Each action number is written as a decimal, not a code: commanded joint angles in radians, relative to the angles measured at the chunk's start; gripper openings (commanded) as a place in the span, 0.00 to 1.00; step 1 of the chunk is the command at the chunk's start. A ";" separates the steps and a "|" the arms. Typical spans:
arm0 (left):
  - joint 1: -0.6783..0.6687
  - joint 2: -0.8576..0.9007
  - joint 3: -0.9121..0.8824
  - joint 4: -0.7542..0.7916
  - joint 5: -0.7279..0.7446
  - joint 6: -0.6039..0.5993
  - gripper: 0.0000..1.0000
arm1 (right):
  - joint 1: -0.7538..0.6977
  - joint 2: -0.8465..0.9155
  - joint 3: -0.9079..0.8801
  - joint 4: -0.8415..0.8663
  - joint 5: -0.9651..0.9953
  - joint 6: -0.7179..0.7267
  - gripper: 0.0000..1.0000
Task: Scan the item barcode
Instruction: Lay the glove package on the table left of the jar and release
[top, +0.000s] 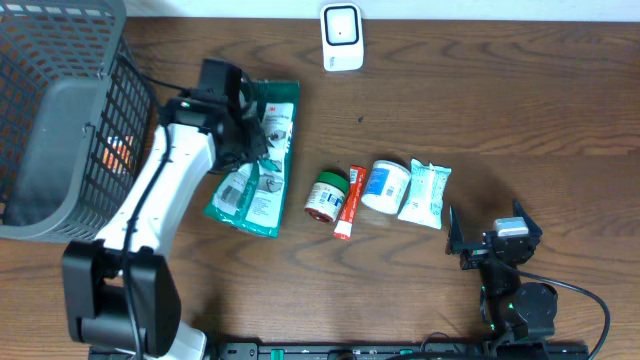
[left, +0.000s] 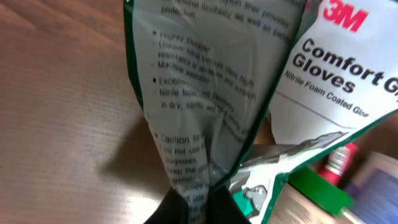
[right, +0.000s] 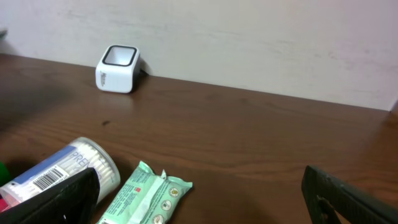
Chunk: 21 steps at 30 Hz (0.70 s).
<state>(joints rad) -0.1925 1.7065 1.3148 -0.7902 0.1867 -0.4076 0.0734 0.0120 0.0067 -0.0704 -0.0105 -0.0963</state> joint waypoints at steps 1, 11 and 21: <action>-0.017 0.032 -0.049 0.050 -0.023 -0.038 0.07 | 0.005 -0.005 -0.001 -0.005 0.002 -0.006 0.99; -0.048 0.138 -0.068 0.096 -0.018 -0.053 0.16 | 0.005 -0.005 -0.001 -0.005 0.002 -0.006 0.99; -0.042 0.078 0.019 0.039 -0.018 0.104 0.80 | 0.005 -0.005 -0.001 -0.005 0.002 -0.006 0.99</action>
<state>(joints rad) -0.2413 1.8465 1.2736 -0.7353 0.1772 -0.3817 0.0734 0.0120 0.0067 -0.0708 -0.0105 -0.0963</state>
